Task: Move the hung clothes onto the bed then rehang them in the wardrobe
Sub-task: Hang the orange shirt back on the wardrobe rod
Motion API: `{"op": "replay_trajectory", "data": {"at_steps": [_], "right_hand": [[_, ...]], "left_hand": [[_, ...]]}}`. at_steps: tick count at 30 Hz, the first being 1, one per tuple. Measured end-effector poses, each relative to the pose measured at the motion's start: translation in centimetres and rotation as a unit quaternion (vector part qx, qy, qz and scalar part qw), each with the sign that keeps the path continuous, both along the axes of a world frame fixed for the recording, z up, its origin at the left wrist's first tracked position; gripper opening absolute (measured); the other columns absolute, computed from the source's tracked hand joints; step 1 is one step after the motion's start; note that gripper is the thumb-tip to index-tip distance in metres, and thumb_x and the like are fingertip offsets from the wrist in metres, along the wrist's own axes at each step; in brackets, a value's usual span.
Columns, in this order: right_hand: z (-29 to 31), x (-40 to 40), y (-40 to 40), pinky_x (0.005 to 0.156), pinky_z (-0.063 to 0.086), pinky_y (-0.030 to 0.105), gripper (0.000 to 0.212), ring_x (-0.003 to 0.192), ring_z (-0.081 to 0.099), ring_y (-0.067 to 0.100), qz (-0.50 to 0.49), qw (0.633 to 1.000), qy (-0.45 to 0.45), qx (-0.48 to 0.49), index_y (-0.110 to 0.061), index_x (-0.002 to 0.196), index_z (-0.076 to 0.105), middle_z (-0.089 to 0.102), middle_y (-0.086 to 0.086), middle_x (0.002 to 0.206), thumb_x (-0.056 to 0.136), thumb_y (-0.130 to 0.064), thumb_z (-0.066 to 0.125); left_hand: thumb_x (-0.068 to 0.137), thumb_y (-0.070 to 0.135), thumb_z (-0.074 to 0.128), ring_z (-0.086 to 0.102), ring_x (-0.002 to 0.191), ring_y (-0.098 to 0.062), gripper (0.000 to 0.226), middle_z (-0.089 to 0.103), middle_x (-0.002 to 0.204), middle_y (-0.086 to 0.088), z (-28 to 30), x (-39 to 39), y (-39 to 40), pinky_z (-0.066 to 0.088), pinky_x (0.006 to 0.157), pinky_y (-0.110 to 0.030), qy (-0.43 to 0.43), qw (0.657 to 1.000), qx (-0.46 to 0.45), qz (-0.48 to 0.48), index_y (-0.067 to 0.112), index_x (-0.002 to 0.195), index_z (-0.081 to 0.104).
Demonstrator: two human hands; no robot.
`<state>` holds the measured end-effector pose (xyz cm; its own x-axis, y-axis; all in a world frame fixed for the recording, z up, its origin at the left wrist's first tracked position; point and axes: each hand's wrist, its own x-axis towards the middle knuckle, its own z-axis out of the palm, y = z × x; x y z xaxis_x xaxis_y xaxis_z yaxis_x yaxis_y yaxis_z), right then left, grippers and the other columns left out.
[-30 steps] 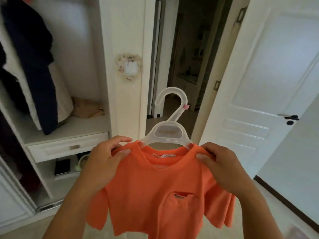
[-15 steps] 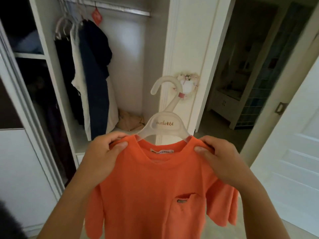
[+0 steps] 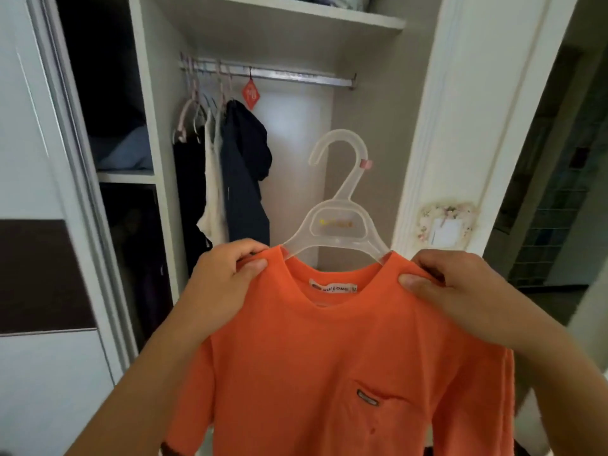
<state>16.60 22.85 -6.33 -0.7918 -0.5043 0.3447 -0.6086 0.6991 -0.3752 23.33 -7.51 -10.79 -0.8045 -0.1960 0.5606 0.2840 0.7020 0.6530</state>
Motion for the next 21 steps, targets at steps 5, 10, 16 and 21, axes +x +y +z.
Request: {"op": "replay_trajectory", "data": {"at_steps": [5, 10, 16, 21], "right_hand": [[2.2, -4.9, -3.8, 0.065, 0.047, 0.039, 0.031, 0.062, 0.058, 0.016, 0.042, 0.998, -0.023, -0.051, -0.020, 0.069, 0.064, 0.061, 0.003, 0.066, 0.092, -0.039, 0.061], [4.6, -10.3, -7.0, 0.073, 0.054, 0.049, 0.021, 0.073, 0.068, 0.032, 0.047, 0.992, -0.042, -0.111, -0.016, 0.080, 0.075, 0.071, 0.010, 0.074, 0.089, -0.033, 0.068], [8.2, -16.8, -10.6, 0.064, 0.051, 0.034, 0.024, 0.062, 0.067, 0.016, -0.002, 0.993, -0.015, -0.114, -0.020, 0.069, 0.076, 0.071, 0.001, 0.065, 0.087, -0.034, 0.069], [10.3, -22.1, -14.9, 0.058, 0.045, 0.035, 0.031, 0.057, 0.058, 0.024, -0.035, 0.994, 0.023, -0.103, -0.004, 0.066, 0.071, 0.064, 0.015, 0.062, 0.082, -0.031, 0.071]], "left_hand": [[0.094, 0.011, 0.057, 0.062, 0.089, 0.004, 0.025, 0.069, 0.087, 0.022, 1.8, -6.9, -4.2, 0.040, 0.075, -0.007, 0.015, 0.999, -0.040, 0.006, 0.029, 0.095, 0.072], [0.096, 0.016, 0.056, 0.063, 0.089, 0.002, 0.020, 0.070, 0.090, 0.018, 3.6, -14.4, -7.0, 0.050, 0.084, -0.029, 0.015, 0.997, -0.071, 0.037, 0.029, 0.098, 0.072], [0.096, 0.020, 0.057, 0.062, 0.111, -0.011, 0.027, 0.069, 0.115, 0.008, 6.3, -22.3, -9.2, 0.048, 0.097, -0.035, 0.021, 0.991, -0.105, 0.079, 0.024, 0.121, 0.065], [0.098, 0.025, 0.054, 0.061, 0.111, -0.018, 0.029, 0.066, 0.120, 0.005, 8.5, -26.8, -10.8, 0.050, 0.094, -0.042, -0.002, 0.985, -0.147, 0.089, 0.026, 0.127, 0.060]]}}
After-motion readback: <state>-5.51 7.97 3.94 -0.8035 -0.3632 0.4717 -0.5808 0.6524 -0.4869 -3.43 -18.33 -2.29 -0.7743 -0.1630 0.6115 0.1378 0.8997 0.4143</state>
